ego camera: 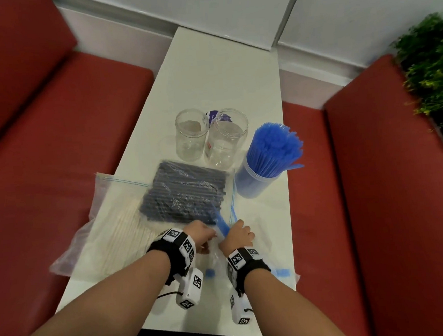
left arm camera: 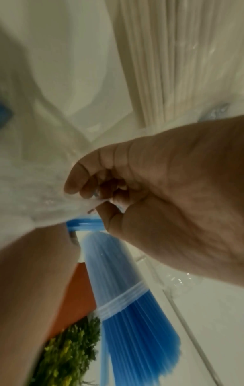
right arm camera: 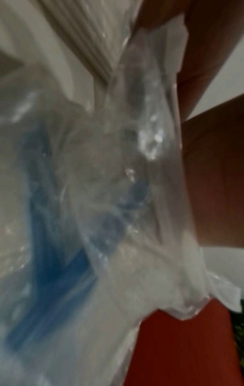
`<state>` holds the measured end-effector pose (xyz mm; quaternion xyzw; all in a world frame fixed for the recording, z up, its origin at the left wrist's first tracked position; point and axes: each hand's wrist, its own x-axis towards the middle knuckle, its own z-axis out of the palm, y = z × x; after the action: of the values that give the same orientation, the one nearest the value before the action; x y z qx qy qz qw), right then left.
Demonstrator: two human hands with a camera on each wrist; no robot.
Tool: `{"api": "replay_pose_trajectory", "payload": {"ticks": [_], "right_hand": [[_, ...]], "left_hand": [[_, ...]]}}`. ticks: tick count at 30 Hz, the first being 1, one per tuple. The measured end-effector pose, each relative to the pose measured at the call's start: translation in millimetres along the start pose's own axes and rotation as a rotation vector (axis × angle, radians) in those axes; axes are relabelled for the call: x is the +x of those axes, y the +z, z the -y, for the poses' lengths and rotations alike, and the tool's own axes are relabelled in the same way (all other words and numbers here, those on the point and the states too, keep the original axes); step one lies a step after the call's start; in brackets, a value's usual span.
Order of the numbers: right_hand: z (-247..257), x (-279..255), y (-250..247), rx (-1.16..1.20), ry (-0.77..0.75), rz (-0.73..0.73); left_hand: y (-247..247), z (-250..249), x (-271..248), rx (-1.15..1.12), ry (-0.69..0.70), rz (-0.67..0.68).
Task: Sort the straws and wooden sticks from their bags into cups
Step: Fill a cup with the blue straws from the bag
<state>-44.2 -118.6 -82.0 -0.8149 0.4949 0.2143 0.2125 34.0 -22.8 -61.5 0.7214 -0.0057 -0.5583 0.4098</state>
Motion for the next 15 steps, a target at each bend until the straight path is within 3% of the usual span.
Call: {"api": "replay_pose_trajectory", "payload": {"ticks": [4, 9, 15], "right_hand": [[-11.1, 6.7, -3.4, 0.274, -0.105, 0.035], [-10.3, 3.8, -28.0, 0.755, -0.249, 0.058], [-2.5, 4.0, -56.5, 0.857, -0.423, 0.051]], "left_hand": [[-12.0, -19.9, 0.2, -0.05, 0.116, 0.003], [-36.1, -45.1, -8.1, 0.002, 0.227, -0.096], [-62.9, -62.4, -16.9, 0.046, 0.283, -0.132]]}}
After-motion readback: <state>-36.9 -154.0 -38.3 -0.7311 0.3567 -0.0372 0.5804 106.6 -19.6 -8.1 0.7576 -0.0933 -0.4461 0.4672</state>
